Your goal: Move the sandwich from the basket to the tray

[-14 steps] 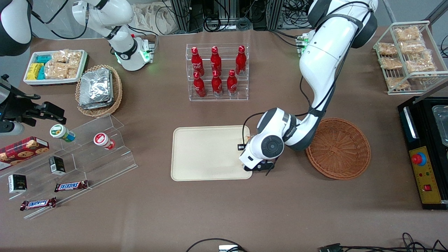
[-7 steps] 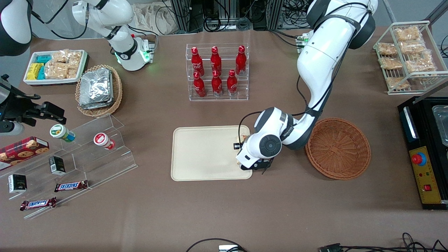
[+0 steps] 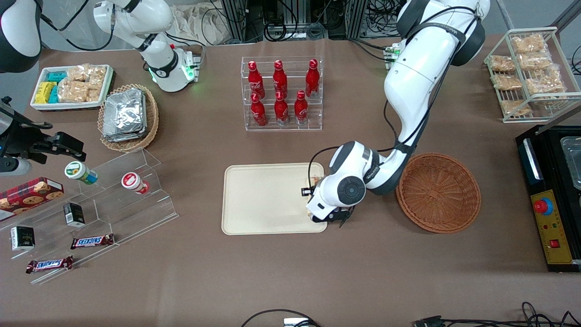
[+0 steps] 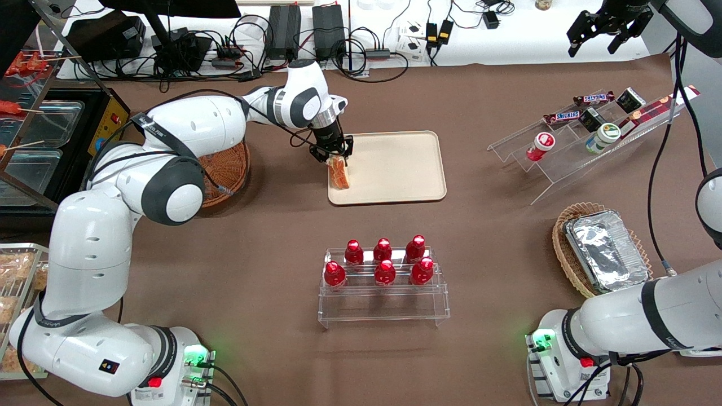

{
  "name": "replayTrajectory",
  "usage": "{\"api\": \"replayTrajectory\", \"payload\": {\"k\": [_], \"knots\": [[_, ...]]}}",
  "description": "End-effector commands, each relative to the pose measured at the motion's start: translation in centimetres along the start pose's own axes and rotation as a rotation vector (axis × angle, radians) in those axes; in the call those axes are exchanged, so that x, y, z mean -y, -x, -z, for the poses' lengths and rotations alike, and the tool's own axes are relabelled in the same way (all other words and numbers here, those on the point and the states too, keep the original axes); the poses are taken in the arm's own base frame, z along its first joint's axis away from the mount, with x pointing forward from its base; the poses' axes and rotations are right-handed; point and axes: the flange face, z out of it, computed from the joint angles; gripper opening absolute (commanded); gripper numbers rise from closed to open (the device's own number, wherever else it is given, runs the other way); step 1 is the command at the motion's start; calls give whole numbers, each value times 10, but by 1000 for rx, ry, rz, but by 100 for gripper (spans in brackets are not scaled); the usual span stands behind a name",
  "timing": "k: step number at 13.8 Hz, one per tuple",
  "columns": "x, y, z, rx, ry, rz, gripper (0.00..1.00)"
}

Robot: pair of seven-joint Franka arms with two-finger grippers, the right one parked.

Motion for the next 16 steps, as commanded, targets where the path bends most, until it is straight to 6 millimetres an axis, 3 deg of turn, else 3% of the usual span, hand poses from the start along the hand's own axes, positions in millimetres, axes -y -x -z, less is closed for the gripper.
{"api": "replayTrajectory", "payload": {"k": [1, 3, 5, 7, 11, 13, 15, 16], "knots": [[-5, 0, 45, -55, 13, -7, 100], [15, -5, 96, -92, -6, 19, 100], [38, 1, 162, -111, -38, 47, 100], [85, 5, 233, -123, -63, 78, 100], [216, 33, 363, -66, -74, 12, 100], [263, 63, 408, -47, -118, -22, 100], [277, 92, 432, -35, -194, -34, 100], [281, 101, 435, -22, -226, -56, 100]]}}
